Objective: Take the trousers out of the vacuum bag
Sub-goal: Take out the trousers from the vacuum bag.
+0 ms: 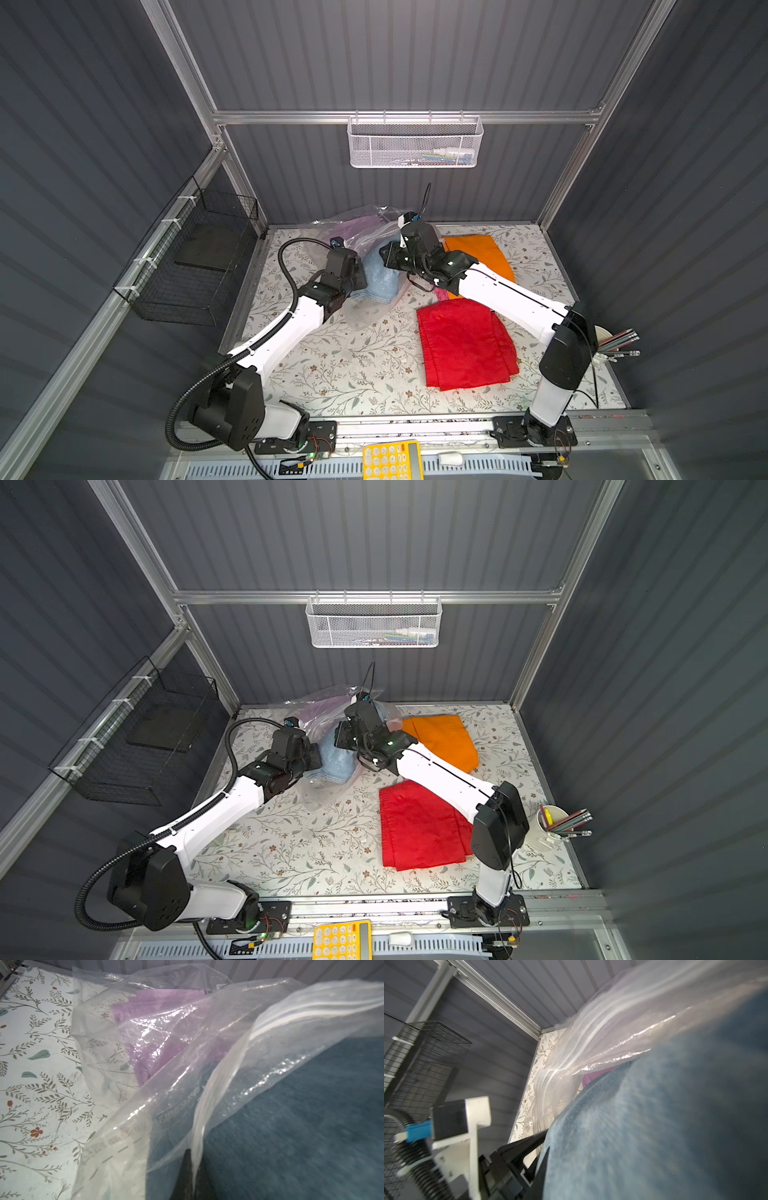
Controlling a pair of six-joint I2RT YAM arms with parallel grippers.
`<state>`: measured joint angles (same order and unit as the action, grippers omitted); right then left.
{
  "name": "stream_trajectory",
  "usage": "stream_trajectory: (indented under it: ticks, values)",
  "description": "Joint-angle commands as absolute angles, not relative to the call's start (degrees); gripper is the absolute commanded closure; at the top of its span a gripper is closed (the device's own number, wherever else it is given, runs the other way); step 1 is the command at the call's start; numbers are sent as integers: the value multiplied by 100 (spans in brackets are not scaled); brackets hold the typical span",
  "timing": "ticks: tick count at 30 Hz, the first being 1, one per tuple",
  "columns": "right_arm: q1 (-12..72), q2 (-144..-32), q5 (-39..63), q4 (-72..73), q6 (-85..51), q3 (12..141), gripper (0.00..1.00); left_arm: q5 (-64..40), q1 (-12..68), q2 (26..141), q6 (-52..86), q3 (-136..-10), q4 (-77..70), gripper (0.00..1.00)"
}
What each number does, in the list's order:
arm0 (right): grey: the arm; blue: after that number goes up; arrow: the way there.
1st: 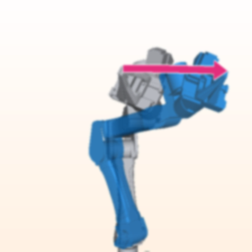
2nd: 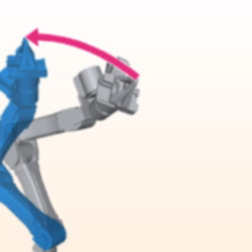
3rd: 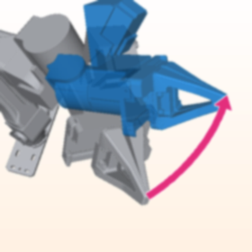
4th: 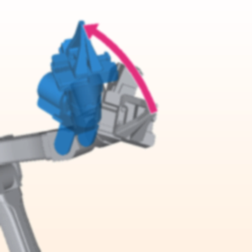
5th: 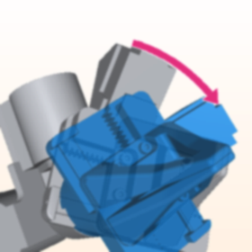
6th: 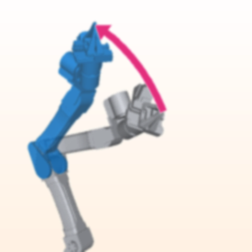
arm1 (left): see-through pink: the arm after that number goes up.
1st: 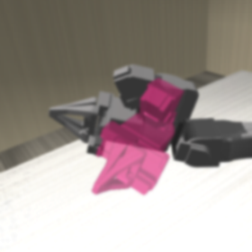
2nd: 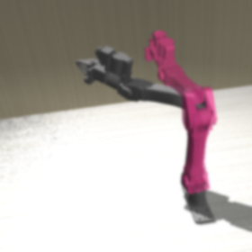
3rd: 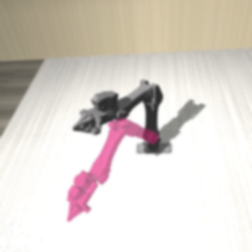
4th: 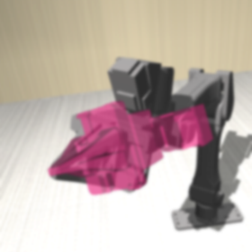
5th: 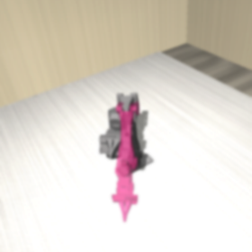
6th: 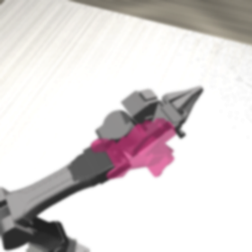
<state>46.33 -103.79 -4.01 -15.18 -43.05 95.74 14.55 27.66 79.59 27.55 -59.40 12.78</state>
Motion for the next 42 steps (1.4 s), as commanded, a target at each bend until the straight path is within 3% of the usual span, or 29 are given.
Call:
stream_trajectory:
  ticks: [1,14,32,42]
  values:
    - [4632,-10304,-348,-552,-4244,10153,96,1391,2792,7814,2641,-5884,1327,100]
    - [4667,-9671,-124,-538,-4171,10103,97,1580,2790,7928,2568,-5870,1311,100]
    - [4649,-7994,930,537,-4436,7855,98,1973,2777,8130,2291,-5841,1304,100]
    - [4649,-7404,585,1350,-5180,5519,98,1831,2769,8106,2243,-5803,1232,100]
